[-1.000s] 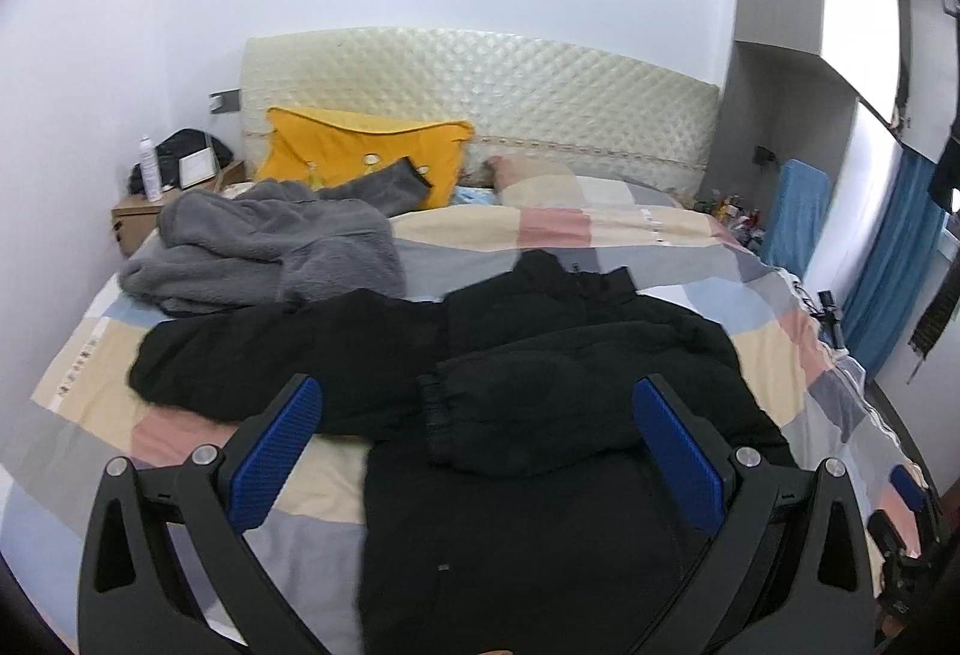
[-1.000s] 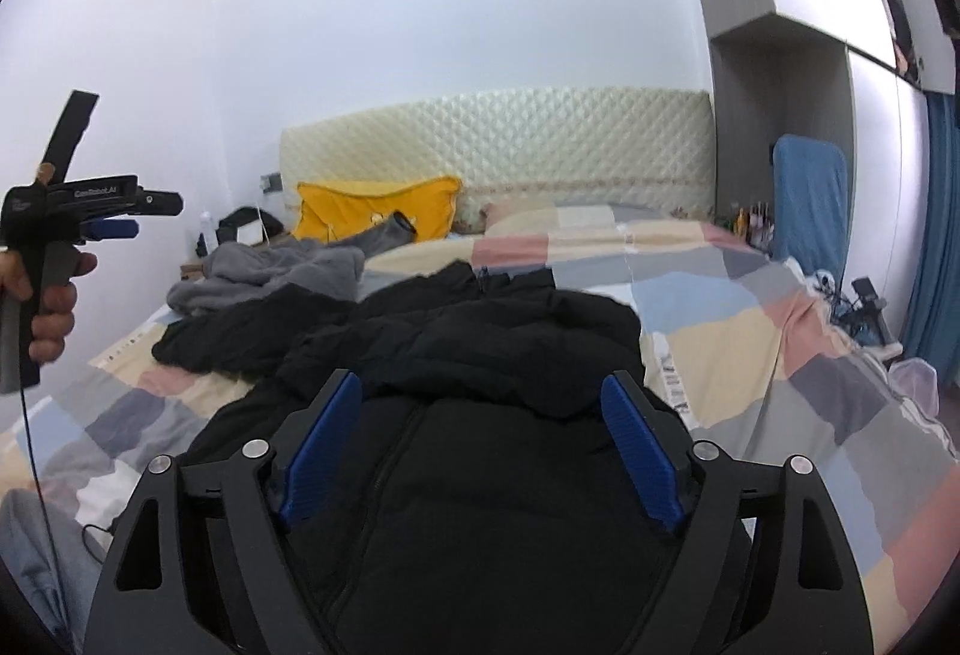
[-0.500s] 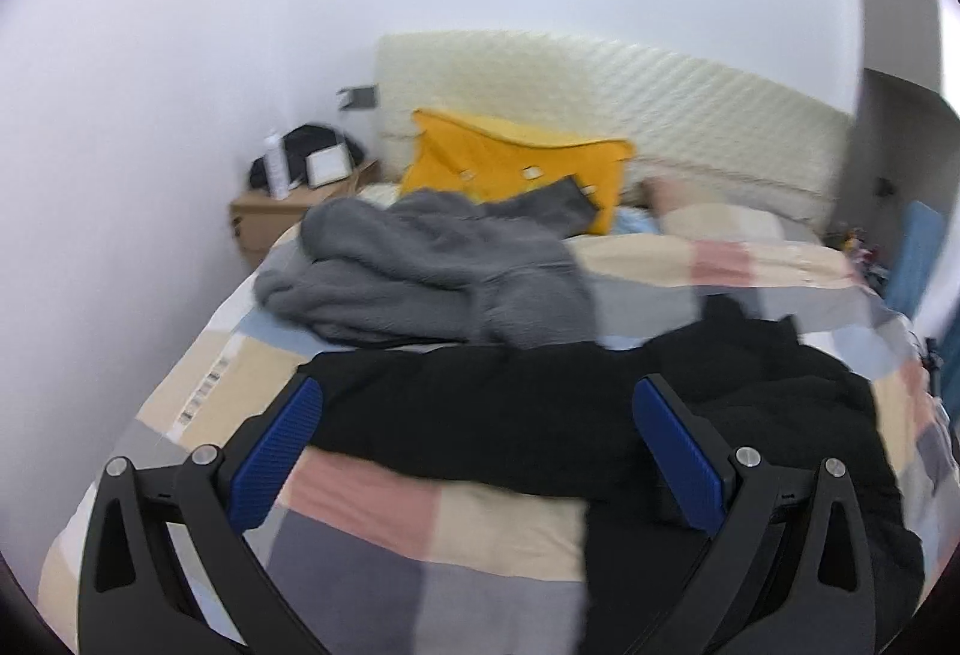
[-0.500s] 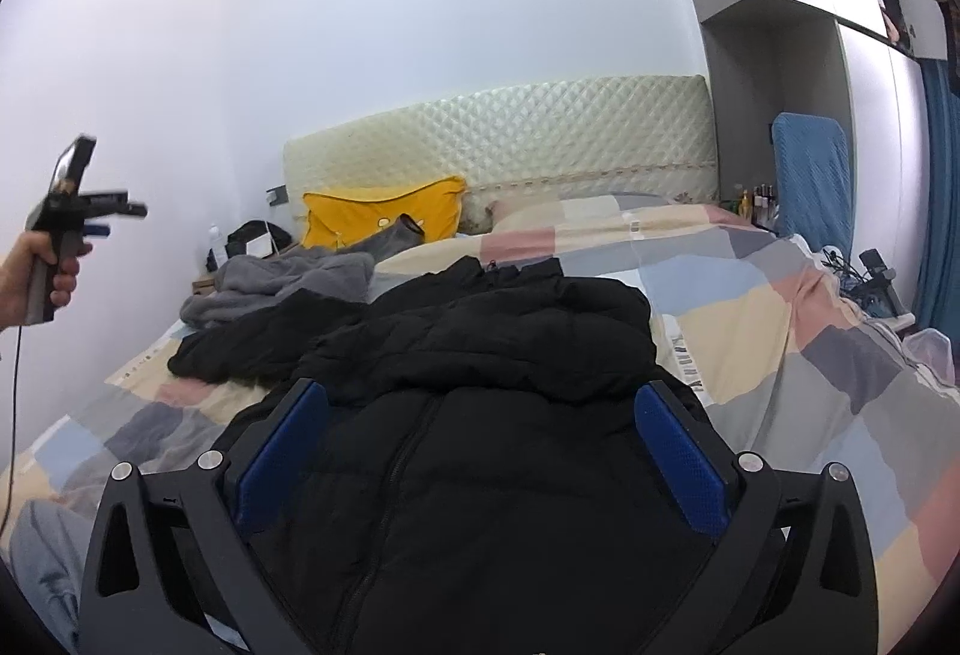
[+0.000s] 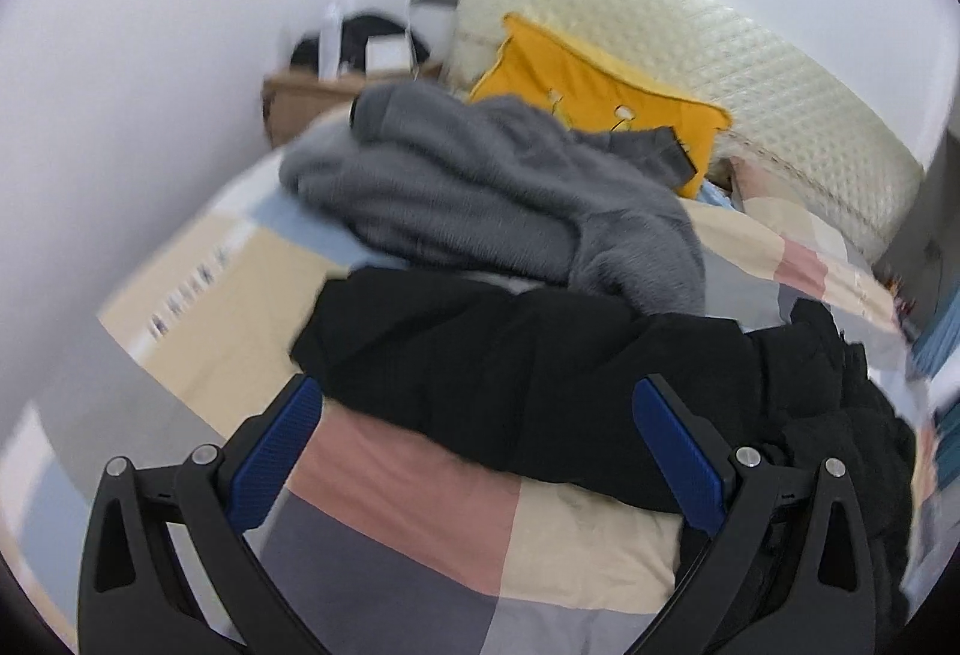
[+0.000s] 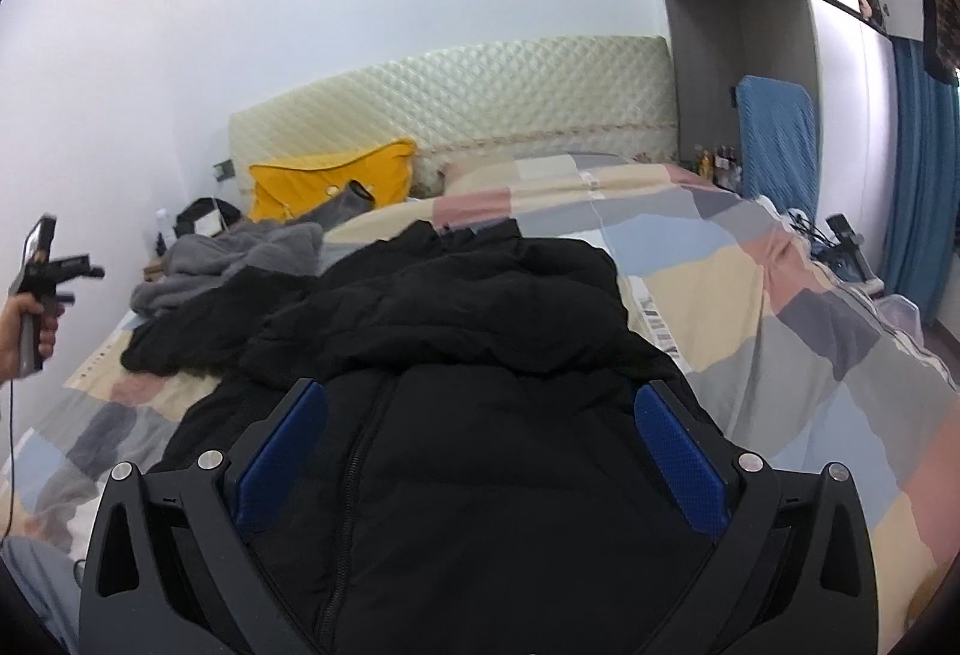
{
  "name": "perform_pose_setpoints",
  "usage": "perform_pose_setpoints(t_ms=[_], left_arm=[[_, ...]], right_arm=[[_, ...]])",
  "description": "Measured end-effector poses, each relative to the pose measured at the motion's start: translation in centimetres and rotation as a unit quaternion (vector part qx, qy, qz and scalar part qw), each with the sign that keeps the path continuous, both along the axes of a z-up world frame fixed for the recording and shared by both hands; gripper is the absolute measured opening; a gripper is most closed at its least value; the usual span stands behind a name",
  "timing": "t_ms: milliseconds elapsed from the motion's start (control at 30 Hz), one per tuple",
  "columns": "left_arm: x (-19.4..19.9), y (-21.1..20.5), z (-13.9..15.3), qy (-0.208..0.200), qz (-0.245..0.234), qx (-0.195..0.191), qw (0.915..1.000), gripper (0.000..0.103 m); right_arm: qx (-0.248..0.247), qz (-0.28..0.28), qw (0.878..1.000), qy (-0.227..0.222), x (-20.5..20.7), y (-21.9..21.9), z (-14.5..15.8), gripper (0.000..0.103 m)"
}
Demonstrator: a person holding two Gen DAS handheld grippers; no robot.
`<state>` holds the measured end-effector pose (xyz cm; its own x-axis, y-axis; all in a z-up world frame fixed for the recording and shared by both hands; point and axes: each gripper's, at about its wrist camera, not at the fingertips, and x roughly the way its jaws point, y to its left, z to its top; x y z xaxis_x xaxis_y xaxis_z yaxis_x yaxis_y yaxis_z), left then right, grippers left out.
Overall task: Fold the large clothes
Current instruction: 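Grasp the other jacket sleeve cuff with the left tool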
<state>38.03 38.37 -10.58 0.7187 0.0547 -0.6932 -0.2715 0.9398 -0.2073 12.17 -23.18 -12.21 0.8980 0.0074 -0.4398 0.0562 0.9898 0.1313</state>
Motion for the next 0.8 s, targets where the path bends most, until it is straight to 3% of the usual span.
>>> perform_pose_setpoints(t_ms=[133, 400, 633, 800], left_arm=[[1.4, 3.7, -4.9, 0.015, 0.025, -0.078, 0.9966, 0.103], [4.4, 9.4, -14.2, 0.04, 0.069, -0.174, 0.9815, 0.103], [6.7, 12.2, -17.4, 0.01, 0.11, -0.222, 0.9687, 0.103], [8.2, 12.3, -17.6, -0.005, 0.112, -0.221, 0.9689, 0.102]], right_arm=[[-0.005, -0.017, 1.0, 0.007, 0.8, 0.3, -0.2, 0.103], [-0.013, -0.022, 0.999, 0.048, 3.9, 2.0, -1.2, 0.103], [-0.02, -0.028, 0.998, 0.059, 5.5, 3.3, -1.3, 0.103], [-0.043, -0.036, 0.996, 0.064, 6.3, 4.0, -1.5, 0.103]])
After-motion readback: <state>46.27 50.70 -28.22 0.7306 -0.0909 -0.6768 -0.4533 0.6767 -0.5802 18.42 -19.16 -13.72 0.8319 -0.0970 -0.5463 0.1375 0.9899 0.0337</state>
